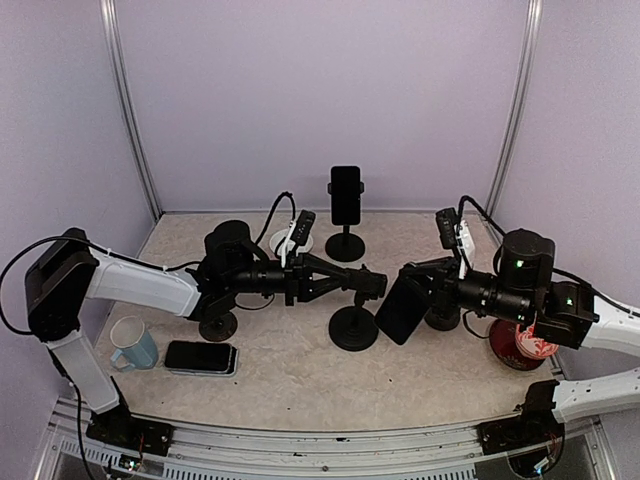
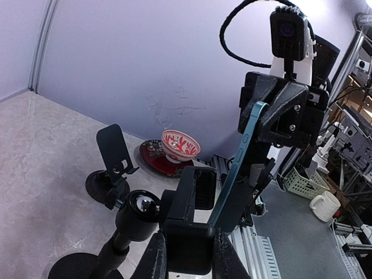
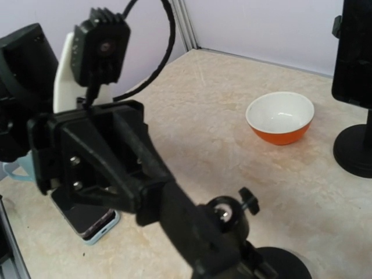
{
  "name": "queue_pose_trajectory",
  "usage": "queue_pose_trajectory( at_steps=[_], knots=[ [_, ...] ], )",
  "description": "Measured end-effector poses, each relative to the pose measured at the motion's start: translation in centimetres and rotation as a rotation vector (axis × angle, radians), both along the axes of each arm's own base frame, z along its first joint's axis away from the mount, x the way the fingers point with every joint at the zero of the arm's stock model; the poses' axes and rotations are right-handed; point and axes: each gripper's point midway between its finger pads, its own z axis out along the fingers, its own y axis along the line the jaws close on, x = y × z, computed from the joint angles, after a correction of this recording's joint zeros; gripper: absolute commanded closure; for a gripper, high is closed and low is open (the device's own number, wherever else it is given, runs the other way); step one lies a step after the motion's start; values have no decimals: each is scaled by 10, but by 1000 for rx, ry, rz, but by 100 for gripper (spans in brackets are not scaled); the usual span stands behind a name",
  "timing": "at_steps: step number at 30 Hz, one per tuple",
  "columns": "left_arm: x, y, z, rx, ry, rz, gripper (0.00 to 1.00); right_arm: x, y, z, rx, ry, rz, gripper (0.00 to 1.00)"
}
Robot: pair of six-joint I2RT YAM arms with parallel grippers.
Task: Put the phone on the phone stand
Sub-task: Move the phone stand to the center of the board.
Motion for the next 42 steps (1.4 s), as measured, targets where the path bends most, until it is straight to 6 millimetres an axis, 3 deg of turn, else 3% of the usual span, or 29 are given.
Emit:
queue_pose_trajectory(
  at_steps=[19,23,27,30,36,42],
  knots=[
    [-37,10,2,58,4,27,100,-4,14,-14,-56,8,76,100],
    [-40,13,2,70,2,30,100,-26,27,-8,-94,-2,248,100],
    [-41,11,1,73,-2,36,100,-67,48,14,-36,-3,519,100],
    [-46,8,2,73,-10,29,100,-87,52,28,28,-19,639,100],
    [-60,0,3,71,-32,11,100,-101,59,49,98,-69,740,100],
    [-77,-7,4,80,-50,-15,100,-98,74,50,98,-82,787,100]
  ],
)
